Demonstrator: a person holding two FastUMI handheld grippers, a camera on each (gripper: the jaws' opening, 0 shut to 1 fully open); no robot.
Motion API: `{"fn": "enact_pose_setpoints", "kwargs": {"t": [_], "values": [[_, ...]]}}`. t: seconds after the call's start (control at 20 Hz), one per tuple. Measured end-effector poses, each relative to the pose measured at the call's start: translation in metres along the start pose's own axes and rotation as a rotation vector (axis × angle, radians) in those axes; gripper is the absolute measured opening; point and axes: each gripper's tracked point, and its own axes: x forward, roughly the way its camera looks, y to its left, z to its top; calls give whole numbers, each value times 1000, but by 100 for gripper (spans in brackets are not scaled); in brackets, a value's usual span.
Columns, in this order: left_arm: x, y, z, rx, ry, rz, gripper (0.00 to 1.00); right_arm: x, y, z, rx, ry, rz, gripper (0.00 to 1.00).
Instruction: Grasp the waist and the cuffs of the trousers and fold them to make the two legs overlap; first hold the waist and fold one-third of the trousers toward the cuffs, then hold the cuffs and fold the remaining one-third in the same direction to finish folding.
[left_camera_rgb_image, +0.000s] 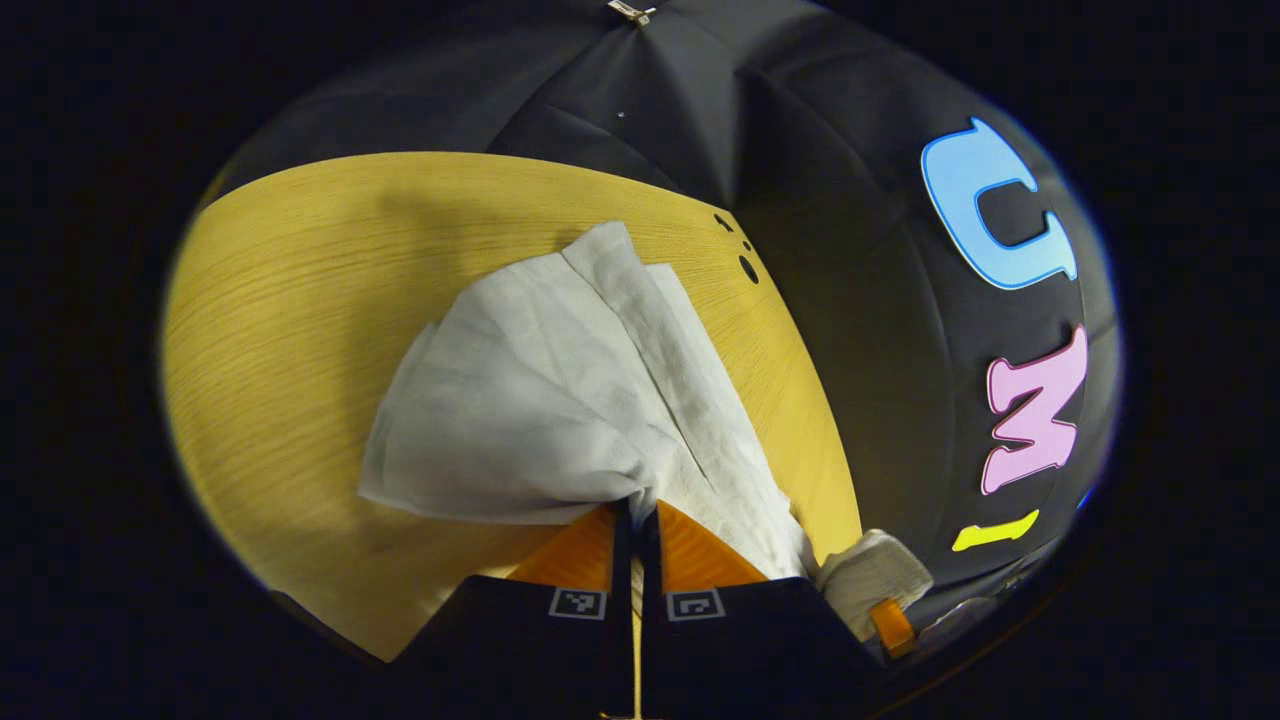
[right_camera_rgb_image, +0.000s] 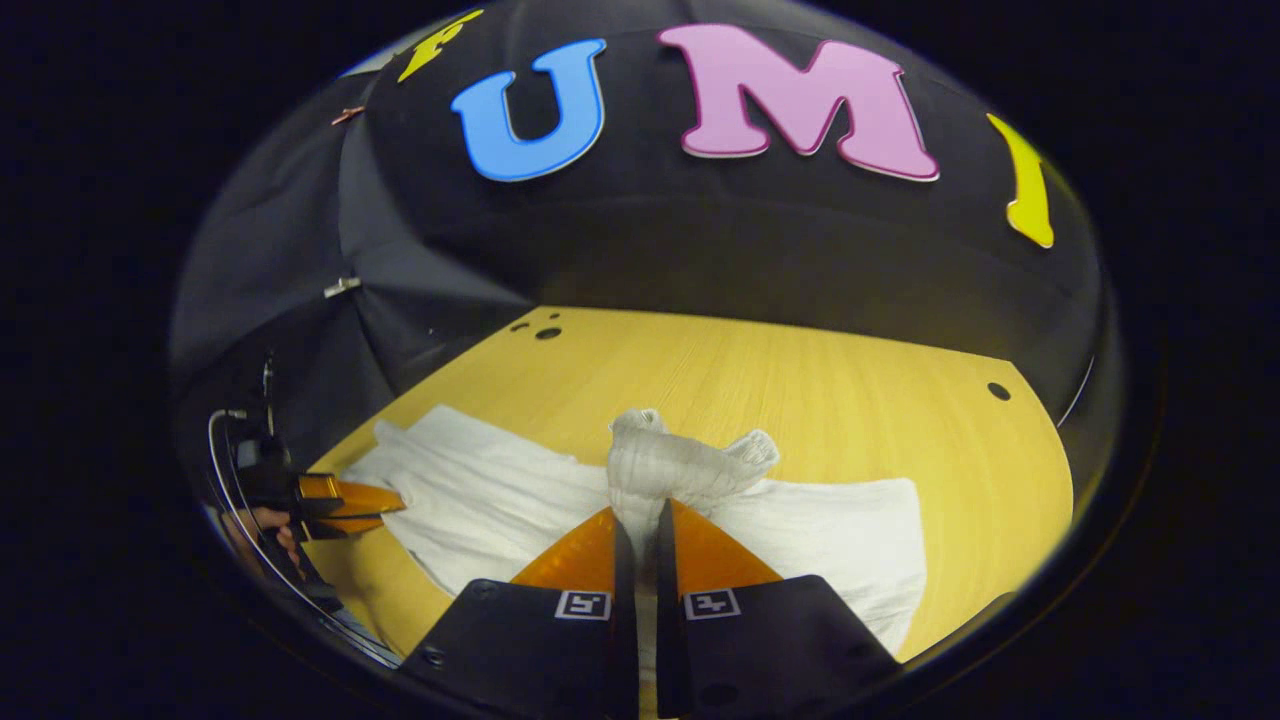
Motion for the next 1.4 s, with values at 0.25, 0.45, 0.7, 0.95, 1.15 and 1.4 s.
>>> {"fn": "enact_pose_setpoints", "kwargs": {"t": [0.25,0.45,0.7,0.95,1.15,1.4], "values": [[0,2,0,-22,-6,-7,8,-5,51,-43,64,148,209,34],[-1,2,1,-48,-9,-22,8,-33,46,-34,110,125,262,63],[-5,-6,8,-42,-30,-46,8,-68,-24,-30,168,82,125,63],[-25,-63,27,-24,-111,-147,6,-110,-95,-44,264,47,-18,63],[-39,-122,25,140,-131,-207,6,-136,-133,-53,323,30,-99,63],[-51,-210,-6,406,-117,-300,6,-162,-169,-54,370,-9,-154,63]]}}
